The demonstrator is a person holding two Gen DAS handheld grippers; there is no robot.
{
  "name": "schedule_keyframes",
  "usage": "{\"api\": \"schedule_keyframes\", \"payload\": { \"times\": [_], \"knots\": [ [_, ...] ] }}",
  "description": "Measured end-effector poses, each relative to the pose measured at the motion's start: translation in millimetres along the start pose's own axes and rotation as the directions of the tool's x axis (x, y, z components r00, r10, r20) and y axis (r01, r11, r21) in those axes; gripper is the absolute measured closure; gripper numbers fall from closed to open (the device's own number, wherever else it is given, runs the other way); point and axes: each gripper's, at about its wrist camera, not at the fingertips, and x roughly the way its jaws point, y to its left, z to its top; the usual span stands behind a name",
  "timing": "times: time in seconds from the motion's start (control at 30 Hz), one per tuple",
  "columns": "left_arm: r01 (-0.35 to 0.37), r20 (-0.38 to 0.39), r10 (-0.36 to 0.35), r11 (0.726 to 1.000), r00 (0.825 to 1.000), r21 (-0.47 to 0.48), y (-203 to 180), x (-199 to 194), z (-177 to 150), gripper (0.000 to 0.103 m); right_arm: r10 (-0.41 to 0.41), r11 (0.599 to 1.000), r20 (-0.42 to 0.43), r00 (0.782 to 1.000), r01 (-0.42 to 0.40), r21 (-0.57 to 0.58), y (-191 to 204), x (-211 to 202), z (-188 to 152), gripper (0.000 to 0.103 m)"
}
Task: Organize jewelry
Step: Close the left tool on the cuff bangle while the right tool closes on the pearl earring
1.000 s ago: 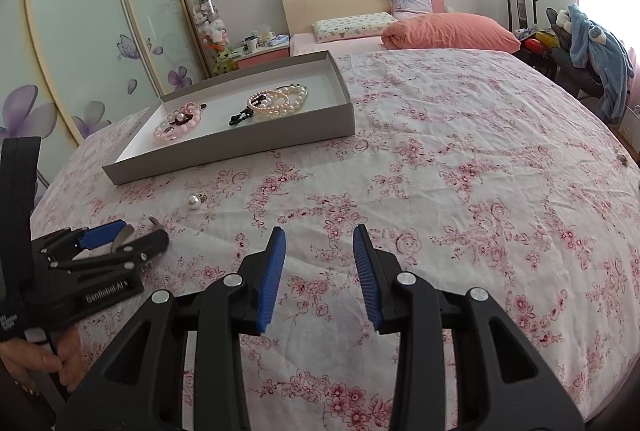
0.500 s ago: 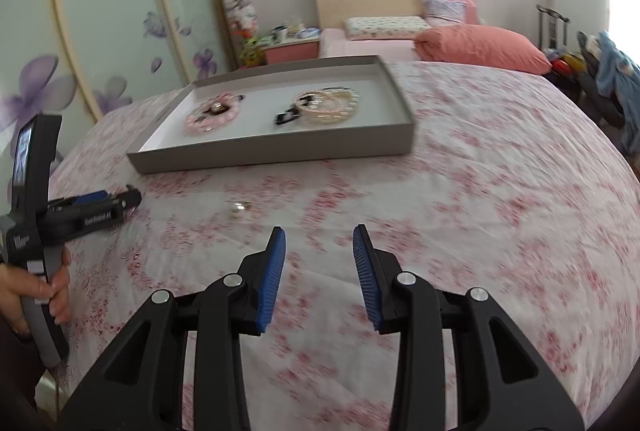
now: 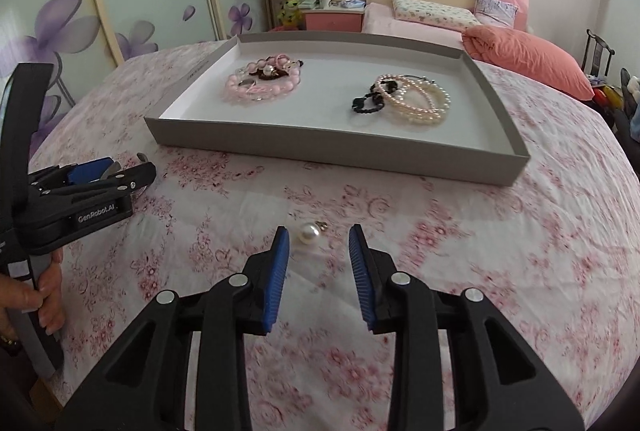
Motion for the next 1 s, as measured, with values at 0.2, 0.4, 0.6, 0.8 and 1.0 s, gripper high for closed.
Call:
{"api": "schedule_keyframes", "payload": {
  "times": [0.2,0.4,0.6,0.8,1.0],
  "knots": [
    [0.000,0.000,0.000,1.000,1.000,0.000,0.0,-0.1,0.0,0.038,-0.005,1.000,-0.023,1.000,0.005,-0.004,3.6,9.6,3.3,0.076],
    [0.000,0.000,0.000,1.000,1.000,0.000,-0.2,0.3,0.2,0.037,-0.015,1.000,-0.033,0.999,0.015,-0.012,5.9,16.3,4.7,0.083],
    [0.000,0.000,0.000,1.000,1.000,0.000,-0.1,-0.4,0.1,0.037,-0.017,1.000,-0.031,0.999,0.017,-0.013,6.0,15.9,4.3,0.087],
    [0.000,0.000,0.000,1.000,1.000,0.000,-0.3,-0.3,0.2,0.037,-0.039,0.999,-0.026,0.999,0.039,0.006,-5.3,10.4,-1.6,0.087],
    [0.000,0.000,0.000,1.000,1.000,0.000,-0.5,0.2,0.4,0.037,-0.118,0.991,-0.022,0.993,0.119,0.056,-35.7,5.6,-5.5,0.087]
  ]
}}
